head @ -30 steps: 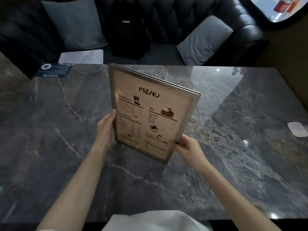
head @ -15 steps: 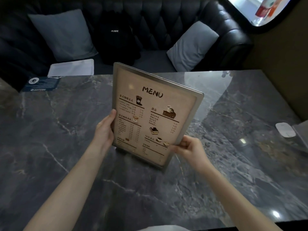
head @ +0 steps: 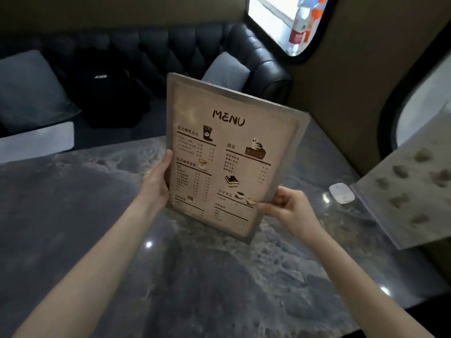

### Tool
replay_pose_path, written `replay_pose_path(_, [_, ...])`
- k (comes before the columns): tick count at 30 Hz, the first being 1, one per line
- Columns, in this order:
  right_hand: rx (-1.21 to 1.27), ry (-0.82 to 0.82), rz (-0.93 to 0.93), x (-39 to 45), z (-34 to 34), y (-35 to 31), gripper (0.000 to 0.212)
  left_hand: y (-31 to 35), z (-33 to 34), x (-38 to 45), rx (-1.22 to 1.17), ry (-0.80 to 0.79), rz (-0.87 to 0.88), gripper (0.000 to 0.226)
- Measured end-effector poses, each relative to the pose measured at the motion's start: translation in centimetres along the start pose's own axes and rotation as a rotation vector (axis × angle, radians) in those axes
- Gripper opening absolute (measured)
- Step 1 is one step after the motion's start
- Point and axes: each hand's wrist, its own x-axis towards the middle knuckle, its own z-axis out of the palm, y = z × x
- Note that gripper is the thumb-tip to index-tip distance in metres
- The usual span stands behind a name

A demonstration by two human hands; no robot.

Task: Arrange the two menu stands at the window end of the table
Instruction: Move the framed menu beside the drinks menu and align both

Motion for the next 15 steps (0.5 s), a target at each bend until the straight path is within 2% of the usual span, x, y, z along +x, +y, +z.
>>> replay_pose_path(15, [-0.067,0.183,0.059,4.2,-20.5,0.1,0.034,-5.3,22.6,8.6,0.026,-0.193,-0.026,0.031])
